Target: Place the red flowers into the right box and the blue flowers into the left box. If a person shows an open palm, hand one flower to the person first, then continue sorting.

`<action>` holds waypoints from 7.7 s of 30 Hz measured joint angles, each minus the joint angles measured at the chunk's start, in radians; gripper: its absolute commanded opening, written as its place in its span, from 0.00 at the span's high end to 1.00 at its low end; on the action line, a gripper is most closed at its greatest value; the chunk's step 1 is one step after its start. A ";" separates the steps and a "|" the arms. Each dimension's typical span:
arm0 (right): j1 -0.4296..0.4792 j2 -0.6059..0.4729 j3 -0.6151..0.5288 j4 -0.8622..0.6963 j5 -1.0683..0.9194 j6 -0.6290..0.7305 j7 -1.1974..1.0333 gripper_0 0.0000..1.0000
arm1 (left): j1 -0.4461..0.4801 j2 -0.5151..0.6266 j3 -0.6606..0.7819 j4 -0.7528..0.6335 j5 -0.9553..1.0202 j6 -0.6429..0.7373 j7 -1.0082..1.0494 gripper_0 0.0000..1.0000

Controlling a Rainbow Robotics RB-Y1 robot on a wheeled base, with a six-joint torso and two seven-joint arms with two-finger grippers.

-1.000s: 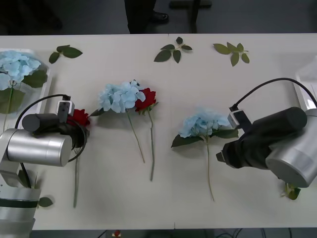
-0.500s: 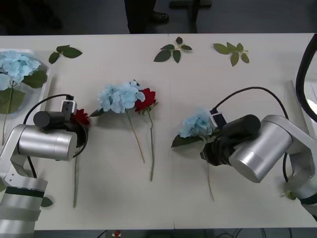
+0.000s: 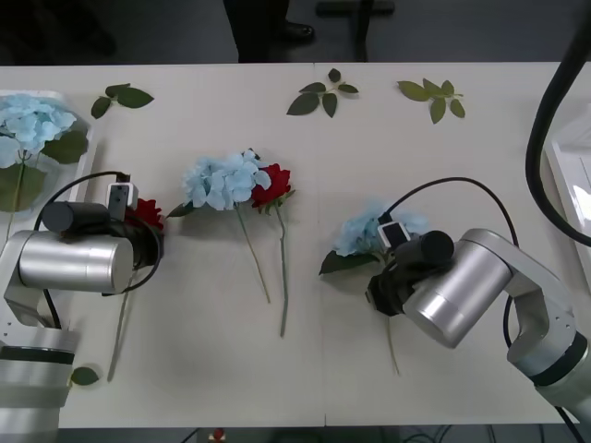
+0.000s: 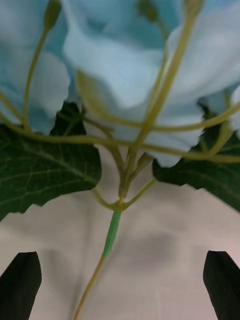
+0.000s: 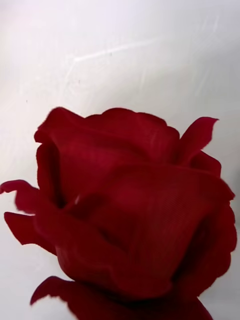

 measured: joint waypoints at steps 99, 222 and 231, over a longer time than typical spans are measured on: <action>0.078 0.096 -0.680 -0.259 -1.008 0.083 0.713 1.00 | -0.222 -0.153 -0.214 -0.210 1.194 -0.416 -0.190 1.00; 0.027 0.023 -0.867 -0.071 -0.551 0.387 0.657 0.03 | -0.166 0.115 -0.128 -0.292 0.309 0.265 0.351 1.00; 0.122 0.026 -0.609 -0.126 -0.416 0.190 0.482 0.03 | -0.154 0.120 0.040 -0.402 0.644 0.188 0.117 1.00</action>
